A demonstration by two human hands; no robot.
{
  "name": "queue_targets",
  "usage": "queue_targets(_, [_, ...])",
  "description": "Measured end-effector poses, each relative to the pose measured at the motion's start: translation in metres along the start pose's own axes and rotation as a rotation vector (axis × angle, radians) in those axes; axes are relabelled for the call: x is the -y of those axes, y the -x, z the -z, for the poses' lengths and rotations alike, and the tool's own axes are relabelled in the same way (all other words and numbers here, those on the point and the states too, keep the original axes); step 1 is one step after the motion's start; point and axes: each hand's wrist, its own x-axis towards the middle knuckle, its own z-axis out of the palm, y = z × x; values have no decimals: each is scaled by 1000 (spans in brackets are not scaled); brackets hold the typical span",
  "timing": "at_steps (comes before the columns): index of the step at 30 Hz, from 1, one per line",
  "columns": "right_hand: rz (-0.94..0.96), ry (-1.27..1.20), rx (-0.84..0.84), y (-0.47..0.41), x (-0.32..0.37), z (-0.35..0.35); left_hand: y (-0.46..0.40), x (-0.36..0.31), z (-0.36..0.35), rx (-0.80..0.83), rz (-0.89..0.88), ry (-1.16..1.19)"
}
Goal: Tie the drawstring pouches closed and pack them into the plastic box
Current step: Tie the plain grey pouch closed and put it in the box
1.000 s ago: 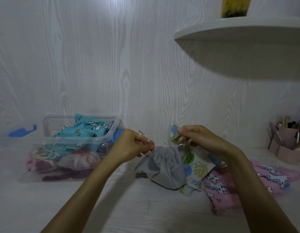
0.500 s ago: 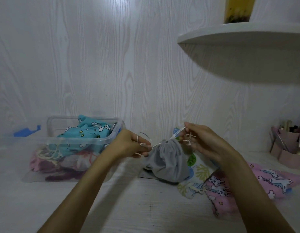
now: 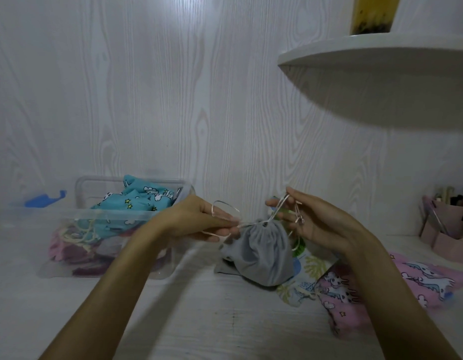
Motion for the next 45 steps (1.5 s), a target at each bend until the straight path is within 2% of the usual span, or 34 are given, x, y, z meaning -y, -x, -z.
queue_targets(2, [-80, 114, 11, 6, 3, -6, 0, -3, 1, 14, 14, 224])
queue_targets(5, [-162, 290, 13, 9, 4, -12, -8, -4, -6, -103, 2, 562])
queue_targets(7, [-194, 324, -14, 6, 2, -14, -13, -1, -14, -165, 39, 605])
queue_targets(9, [-227, 322, -38, 3, -2, -13, -13, 4, -23, -215, 126, 373])
queue_targets(11, [-251, 337, -49, 0, -6, -11, -11, 7, -27, -250, 162, -35])
queue_targets(14, [-267, 337, -76, -2, -9, -9, -13, 9, -25, -378, -14, -526])
queue_targets(17, [-275, 332, -83, -2, -10, -9, -8, 6, -23, -472, -96, -838])
queue_targets(19, [-277, 333, -86, -3, -10, -9, -6, 4, -24, -410, -71, -900])
queue_targets(23, [-271, 327, -73, -2, -10, -12, -12, 10, -33, -206, -17, -871])
queue_targets(25, [-270, 309, -54, -2, -11, -14, -21, 18, -37, -165, 6, -818])
queue_targets(28, [-267, 314, -21, -2, -12, -18, -30, 29, -41, -193, 10, -657])
queue_targets(31, [-259, 290, 12, -1, -11, -20, -31, 31, -44, -197, -5, -354])
queue_targets(35, [-260, 255, 34, 0, -8, -19, -26, 28, -51, -242, -132, -119])
queue_targets(38, [-213, 247, -79, -3, -9, -15, -25, 23, -52, -262, -97, 162])
queue_targets(41, [-139, 618, -292, -5, -11, -9, -25, 19, -47, -162, -1, 471])
queue_targets(43, [-183, 827, -299, -2, -11, -6, -25, 20, -40, -167, 18, 387])
queue_targets(45, [-267, 954, -200, 2, -10, -8, -23, 20, -31, -200, 36, 198])
